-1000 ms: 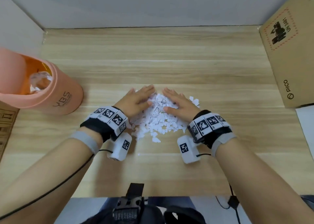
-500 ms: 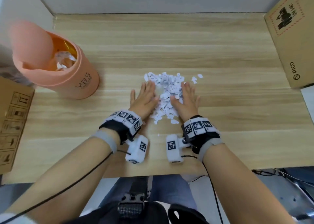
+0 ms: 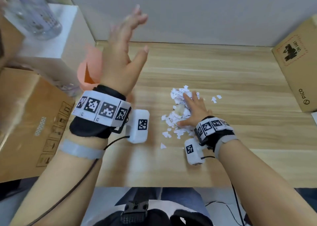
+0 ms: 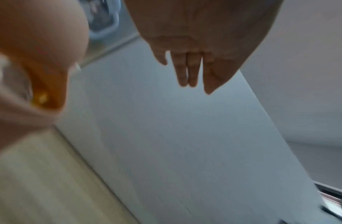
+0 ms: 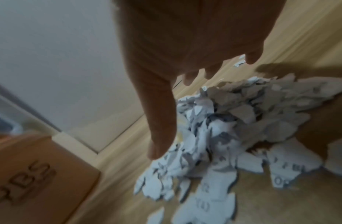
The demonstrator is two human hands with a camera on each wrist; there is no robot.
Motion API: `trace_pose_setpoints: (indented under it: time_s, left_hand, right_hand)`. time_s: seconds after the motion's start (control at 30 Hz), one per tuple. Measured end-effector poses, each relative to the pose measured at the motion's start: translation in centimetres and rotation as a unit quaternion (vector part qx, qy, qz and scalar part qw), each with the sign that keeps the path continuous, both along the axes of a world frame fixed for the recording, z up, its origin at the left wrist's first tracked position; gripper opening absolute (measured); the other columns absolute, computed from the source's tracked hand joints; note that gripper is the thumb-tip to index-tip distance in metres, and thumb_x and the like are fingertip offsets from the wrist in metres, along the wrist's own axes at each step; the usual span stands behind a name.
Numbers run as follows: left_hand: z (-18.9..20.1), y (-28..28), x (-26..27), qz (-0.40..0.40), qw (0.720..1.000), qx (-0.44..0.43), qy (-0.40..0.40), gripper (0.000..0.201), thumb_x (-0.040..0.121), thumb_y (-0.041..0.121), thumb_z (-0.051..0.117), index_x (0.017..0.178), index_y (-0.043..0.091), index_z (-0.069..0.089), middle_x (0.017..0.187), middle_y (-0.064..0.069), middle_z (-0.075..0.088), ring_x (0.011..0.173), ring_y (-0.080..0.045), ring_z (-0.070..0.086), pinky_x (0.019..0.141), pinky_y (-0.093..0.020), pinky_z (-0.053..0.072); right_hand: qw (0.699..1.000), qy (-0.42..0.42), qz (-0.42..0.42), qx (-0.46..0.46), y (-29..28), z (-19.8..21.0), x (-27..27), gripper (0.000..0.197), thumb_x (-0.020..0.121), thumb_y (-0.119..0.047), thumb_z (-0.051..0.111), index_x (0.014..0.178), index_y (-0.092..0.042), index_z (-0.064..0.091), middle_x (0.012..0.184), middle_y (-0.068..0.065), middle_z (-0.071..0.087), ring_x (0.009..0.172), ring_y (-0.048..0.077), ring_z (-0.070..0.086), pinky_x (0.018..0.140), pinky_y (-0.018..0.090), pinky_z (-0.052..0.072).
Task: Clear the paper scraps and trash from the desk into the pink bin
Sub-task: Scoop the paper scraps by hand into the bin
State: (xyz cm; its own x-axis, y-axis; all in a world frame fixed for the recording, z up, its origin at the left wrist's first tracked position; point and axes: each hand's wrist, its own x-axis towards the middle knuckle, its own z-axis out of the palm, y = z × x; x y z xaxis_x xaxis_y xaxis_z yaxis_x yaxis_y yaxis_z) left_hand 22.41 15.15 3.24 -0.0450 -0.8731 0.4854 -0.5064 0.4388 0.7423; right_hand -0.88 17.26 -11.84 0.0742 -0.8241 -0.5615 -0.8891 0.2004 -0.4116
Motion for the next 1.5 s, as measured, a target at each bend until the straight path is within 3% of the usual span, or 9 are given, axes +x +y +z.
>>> trace_pose_setpoints:
  time_s: [0.1, 0.23, 0.4, 0.57, 0.9, 1.03, 1.13, 1.23, 1.5]
  left_hand:
    - [-1.0, -0.3, 4.4, 0.123, 0.992, -0.026, 0.023, 0.056, 0.076, 0.011, 0.056, 0.126, 0.026, 0.036, 0.138, 0.003, 0.039, 0.131, -0.01, 0.036, 0.115, -0.048, 0.022]
    - [-4.4, 0.0, 7.3, 0.164, 0.96, 0.194, 0.12, 0.075, 0.079, 0.022, 0.068, 0.141, 0.022, 0.026, 0.149, 0.0, 0.03, 0.132, -0.008, 0.03, 0.105, -0.015, 0.028]
    - [-5.9, -1.3, 7.1, 0.177, 0.942, 0.283, 0.036, 0.082, 0.066, 0.047, 0.074, 0.137, 0.031, 0.035, 0.137, -0.001, 0.046, 0.122, -0.025, 0.046, 0.101, -0.047, 0.041]
    - [-6.0, -1.6, 2.7, 0.119, 0.958, 0.255, -0.05, 0.081, 0.064, 0.042, 0.073, 0.136, 0.026, 0.039, 0.139, 0.001, 0.044, 0.128, -0.024, 0.039, 0.104, -0.047, 0.034]
    - [-6.2, -0.6, -1.9, 0.102, 0.951, 0.255, -0.14, 0.085, 0.068, 0.046, 0.06, 0.142, 0.045, 0.017, 0.144, 0.001, 0.033, 0.132, -0.026, 0.027, 0.098, -0.047, 0.027]
    - [-5.9, 0.1, -3.3, 0.113, 0.943, 0.261, -0.173, 0.085, 0.076, 0.039, 0.062, 0.144, 0.041, 0.012, 0.146, -0.002, 0.029, 0.131, -0.028, 0.026, 0.095, -0.049, 0.028]
    - [-5.8, 0.7, -4.1, 0.118, 0.939, 0.27, -0.177, 0.087, 0.074, 0.045, 0.061, 0.144, 0.04, 0.009, 0.146, -0.002, 0.027, 0.13, -0.028, 0.025, 0.095, -0.048, 0.027]
    - [-5.6, 1.0, -4.0, 0.1, 0.934, 0.291, -0.183, 0.096, 0.064, 0.054, 0.055, 0.142, 0.046, 0.002, 0.144, -0.002, 0.025, 0.127, -0.028, 0.025, 0.091, -0.045, 0.026]
    - [-5.6, 0.6, -3.7, 0.086, 0.929, 0.295, -0.207, 0.097, 0.063, 0.048, 0.069, 0.14, 0.047, 0.009, 0.138, 0.0, 0.026, 0.125, -0.028, 0.026, 0.093, -0.046, 0.029]
  right_hand:
    - [0.998, 0.048, 0.036, 0.032, 0.2, -0.8, 0.9, 0.12, 0.057, -0.043, 0.081, 0.136, -0.05, -0.009, 0.15, -0.01, -0.03, 0.14, 0.021, -0.024, 0.109, 0.068, 0.0]
    - [0.995, 0.085, 0.041, 0.03, 0.3, -1.1, 1.3, 0.118, 0.058, -0.041, 0.081, 0.135, -0.053, -0.007, 0.151, -0.011, -0.027, 0.142, 0.022, -0.02, 0.11, 0.067, 0.005]
    - [0.99, 0.125, 0.046, -0.044, 0.3, -0.7, 0.9, 0.087, 0.066, -0.04, 0.076, 0.135, -0.046, 0.023, 0.154, -0.005, 0.01, 0.14, 0.026, 0.012, 0.107, 0.055, 0.025]
    - [0.99, 0.027, -0.014, -0.137, 0.2, -1.0, 0.2, 0.038, 0.08, -0.005, 0.059, 0.116, -0.016, 0.056, 0.124, 0.008, 0.045, 0.11, 0.028, 0.048, 0.091, 0.035, 0.043]
    - [0.966, -0.137, -0.124, -0.181, -2.8, 7.1, 0.5, 0.022, 0.087, -0.02, 0.056, 0.108, -0.014, 0.06, 0.12, 0.007, 0.06, 0.1, 0.023, 0.059, 0.084, 0.029, 0.045]
    - [0.957, -0.224, -0.081, -0.168, -4.5, 11.2, 3.5, 0.021, 0.083, -0.023, 0.062, 0.102, -0.017, 0.061, 0.09, -0.003, 0.061, 0.071, 0.013, 0.056, 0.064, 0.029, 0.05]
    - [0.972, -0.188, -0.029, -0.14, -5.9, 12.7, 6.0, 0.004, 0.082, -0.017, 0.058, 0.085, -0.016, 0.059, 0.084, 0.002, 0.059, 0.079, 0.02, 0.055, 0.073, 0.032, 0.046]
    - [0.987, -0.098, 0.02, -0.122, -6.5, 12.9, 7.4, 0.021, 0.084, -0.01, 0.048, 0.064, -0.015, 0.051, 0.076, 0.005, 0.057, 0.076, 0.022, 0.052, 0.056, 0.024, 0.039]
    - [0.992, -0.126, 0.019, -0.021, -6.5, 13.5, 6.7, 0.025, 0.07, -0.005, 0.063, 0.093, -0.011, 0.062, 0.086, 0.008, 0.064, 0.08, 0.026, 0.063, 0.07, 0.036, 0.053]
